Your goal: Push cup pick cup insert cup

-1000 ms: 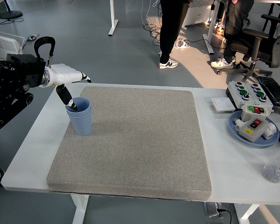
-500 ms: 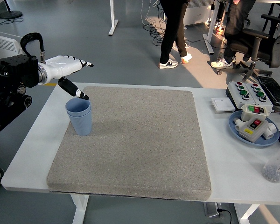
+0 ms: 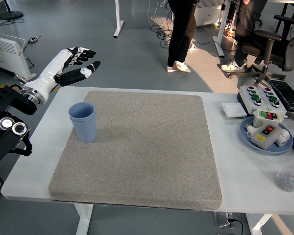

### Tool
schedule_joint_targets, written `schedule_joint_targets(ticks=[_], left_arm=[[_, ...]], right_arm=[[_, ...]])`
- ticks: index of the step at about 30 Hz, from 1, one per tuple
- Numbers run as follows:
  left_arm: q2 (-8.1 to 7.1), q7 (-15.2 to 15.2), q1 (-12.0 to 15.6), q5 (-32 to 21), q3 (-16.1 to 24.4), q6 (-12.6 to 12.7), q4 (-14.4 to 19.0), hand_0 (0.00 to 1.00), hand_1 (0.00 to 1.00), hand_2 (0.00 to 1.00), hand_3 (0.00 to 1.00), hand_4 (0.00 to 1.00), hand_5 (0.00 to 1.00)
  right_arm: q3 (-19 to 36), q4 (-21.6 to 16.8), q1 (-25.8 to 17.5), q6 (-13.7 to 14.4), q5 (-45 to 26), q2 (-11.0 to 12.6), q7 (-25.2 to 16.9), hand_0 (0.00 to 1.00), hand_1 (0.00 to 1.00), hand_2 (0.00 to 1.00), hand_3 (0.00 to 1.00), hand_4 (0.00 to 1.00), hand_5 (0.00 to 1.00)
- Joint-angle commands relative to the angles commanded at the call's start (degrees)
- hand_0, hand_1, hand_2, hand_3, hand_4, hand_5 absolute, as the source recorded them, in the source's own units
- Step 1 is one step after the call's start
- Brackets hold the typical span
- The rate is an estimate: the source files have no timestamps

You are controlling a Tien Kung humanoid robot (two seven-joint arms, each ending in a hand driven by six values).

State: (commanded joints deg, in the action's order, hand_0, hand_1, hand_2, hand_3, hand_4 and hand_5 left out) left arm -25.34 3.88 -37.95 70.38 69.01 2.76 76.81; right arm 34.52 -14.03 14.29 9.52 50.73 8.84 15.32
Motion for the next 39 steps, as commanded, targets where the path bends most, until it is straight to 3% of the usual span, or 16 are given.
schedule_joint_targets(ticks=[1,5,9,12,15,18,24,25,26,33,39], left_arm=[[0.33,-0.15,2.16,-2.23,2.23,0.22,1.65,0.752,0.793,0.785,0.736,0.628,0.998],[1.87,-0.67,10.69,-11.76,10.62,0.46,7.41,0.752,0.793,0.785,0.736,0.628,0.998],[4.26,-0.95,18.27,-19.93,14.2,0.21,10.64,0.766,0.808,0.798,0.741,0.634,0.998],[6.38,-1.41,24.08,-20.33,15.73,0.06,12.21,0.766,0.808,0.798,0.741,0.634,0.998],[7.12,-1.42,28.44,-20.21,15.47,0.02,12.69,0.776,0.814,0.799,0.74,0.631,0.998],[9.01,-1.24,33.71,-21.65,15.76,0.04,12.94,0.776,0.814,0.799,0.74,0.631,0.998],[10.74,-2.96,37.8,-20.72,14.42,1.42,12.77,0.793,0.835,0.826,0.753,0.63,0.998],[10.86,-3.29,38.23,-20.52,14.01,1.61,12.59,0.85,0.878,0.877,0.813,0.623,0.998],[10.93,-3.5,38.48,-20.39,13.75,1.73,12.48,0.85,0.878,0.877,0.813,0.623,0.998],[10.84,-6.59,38.55,-18.96,12.61,2.75,12.48,0.892,0.915,0.927,0.864,0.61,0.998],[10.75,-7.16,38.56,-19.36,11.44,2.85,11.98,0.902,0.918,0.937,0.873,0.603,0.998]], right_arm=[[0.01,0.03,0.02,0.0,-0.01,-0.01,-0.03,0.523,0.544,0.618,0.562,0.112,0.446],[0.09,0.17,0.0,-0.09,0.05,0.02,-0.2,0.523,0.544,0.618,0.562,0.112,0.446],[0.41,0.25,0.0,-0.28,0.66,0.04,-0.15,0.523,0.544,0.618,0.562,0.112,0.447],[0.33,0.34,0.01,-0.26,0.58,0.0,-0.32,0.523,0.544,0.618,0.562,0.112,0.447],[0.42,0.4,0.04,-0.29,0.65,-0.03,-0.36,0.523,0.544,0.618,0.562,0.112,0.446],[0.46,0.5,0.09,-0.35,0.7,0.05,-0.43,0.523,0.544,0.618,0.562,0.112,0.446],[1.0,0.5,0.03,-0.6,1.9,-0.01,-0.15,0.523,0.544,0.618,0.562,0.111,0.446],[0.93,0.51,-0.01,-0.58,1.84,-0.02,-0.17,0.523,0.544,0.618,0.562,0.111,0.446],[0.88,0.51,-0.04,-0.57,1.78,-0.02,-0.18,0.523,0.544,0.618,0.562,0.111,0.446],[-0.35,0.68,-0.2,-0.24,0.04,0.05,-0.75,0.523,0.544,0.619,0.562,0.11,0.445],[-6.23,0.95,-1.23,1.19,-7.55,0.46,-3.52,0.523,0.544,0.627,0.562,0.11,0.445]])
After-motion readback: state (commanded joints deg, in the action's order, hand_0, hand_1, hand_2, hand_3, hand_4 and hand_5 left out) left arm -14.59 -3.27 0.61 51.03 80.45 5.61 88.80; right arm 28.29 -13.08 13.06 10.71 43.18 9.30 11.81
